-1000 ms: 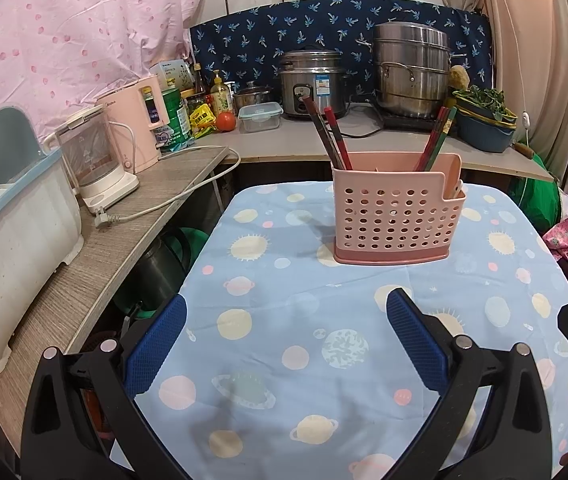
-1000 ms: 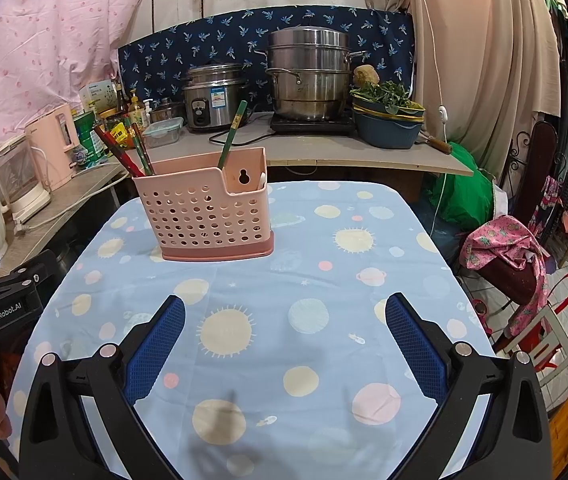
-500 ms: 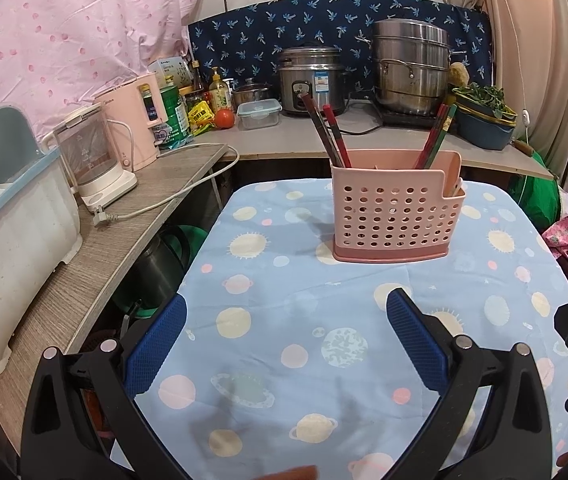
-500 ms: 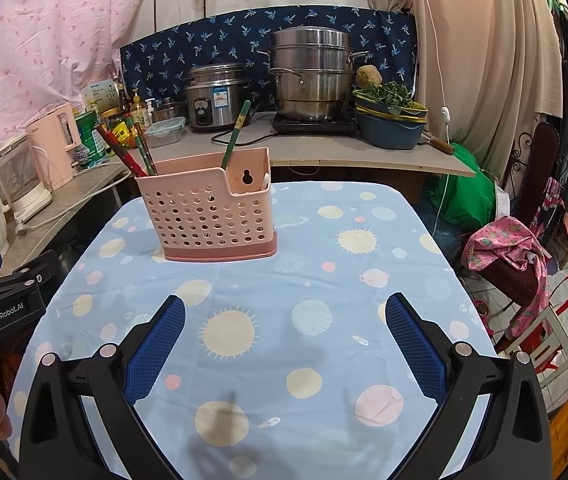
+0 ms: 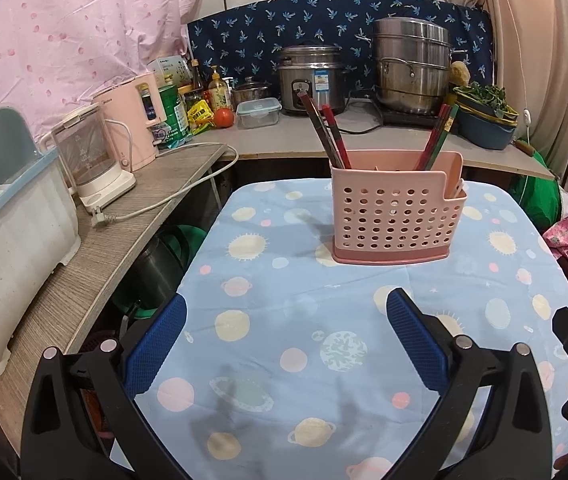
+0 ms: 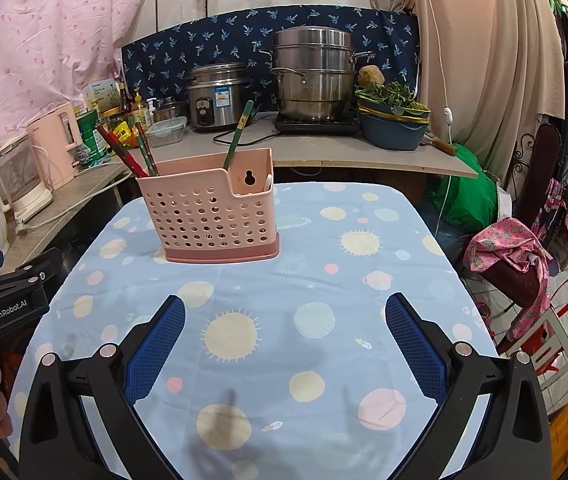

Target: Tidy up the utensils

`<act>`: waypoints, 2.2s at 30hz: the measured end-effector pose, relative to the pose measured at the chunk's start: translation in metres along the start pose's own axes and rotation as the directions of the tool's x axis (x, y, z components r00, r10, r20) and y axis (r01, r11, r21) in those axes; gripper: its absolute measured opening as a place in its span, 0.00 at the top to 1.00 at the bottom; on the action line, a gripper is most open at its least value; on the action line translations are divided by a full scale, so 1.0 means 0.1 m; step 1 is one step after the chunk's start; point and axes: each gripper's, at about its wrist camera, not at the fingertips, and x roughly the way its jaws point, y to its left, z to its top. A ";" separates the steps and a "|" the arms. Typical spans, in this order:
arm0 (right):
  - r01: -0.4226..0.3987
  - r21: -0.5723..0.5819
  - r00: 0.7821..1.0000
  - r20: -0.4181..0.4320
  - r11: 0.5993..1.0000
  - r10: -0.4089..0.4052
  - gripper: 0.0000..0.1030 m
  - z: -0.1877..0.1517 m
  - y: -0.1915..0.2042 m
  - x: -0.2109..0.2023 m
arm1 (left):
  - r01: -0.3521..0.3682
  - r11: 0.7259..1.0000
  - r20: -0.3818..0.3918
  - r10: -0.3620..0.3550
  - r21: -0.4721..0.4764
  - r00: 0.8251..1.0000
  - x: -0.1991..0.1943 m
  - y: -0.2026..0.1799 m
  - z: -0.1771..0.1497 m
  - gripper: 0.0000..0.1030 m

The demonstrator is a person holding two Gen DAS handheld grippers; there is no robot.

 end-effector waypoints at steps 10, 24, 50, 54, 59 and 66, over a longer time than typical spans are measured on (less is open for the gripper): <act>-0.006 -0.004 1.000 0.001 1.000 0.006 0.06 0.02 0.06 0.05 | -0.011 1.000 0.013 0.011 0.003 1.000 -0.01 0.00 0.02 0.07; -0.005 -0.005 1.000 0.001 1.000 0.005 0.06 0.02 0.07 0.05 | -0.010 1.000 0.012 0.010 0.002 1.000 -0.01 0.01 0.03 0.07; -0.041 0.023 0.996 -0.084 0.999 0.043 0.06 0.16 0.14 0.32 | -0.003 1.000 -0.063 0.004 0.021 0.998 0.27 -0.05 0.15 0.07; -0.042 0.026 0.994 -0.103 0.999 0.045 0.06 0.15 0.13 0.39 | 0.004 1.000 -0.097 -0.002 0.018 0.995 0.34 -0.07 0.15 0.07; -0.034 0.017 0.992 -0.117 0.999 0.036 0.06 0.17 0.15 0.42 | 0.026 1.000 -0.155 -0.023 0.014 0.988 0.41 -0.07 0.14 0.07; -0.048 0.007 0.991 -0.125 0.999 0.048 0.06 0.22 0.19 0.46 | 0.030 0.999 -0.161 -0.026 0.018 0.987 0.40 -0.09 0.16 0.07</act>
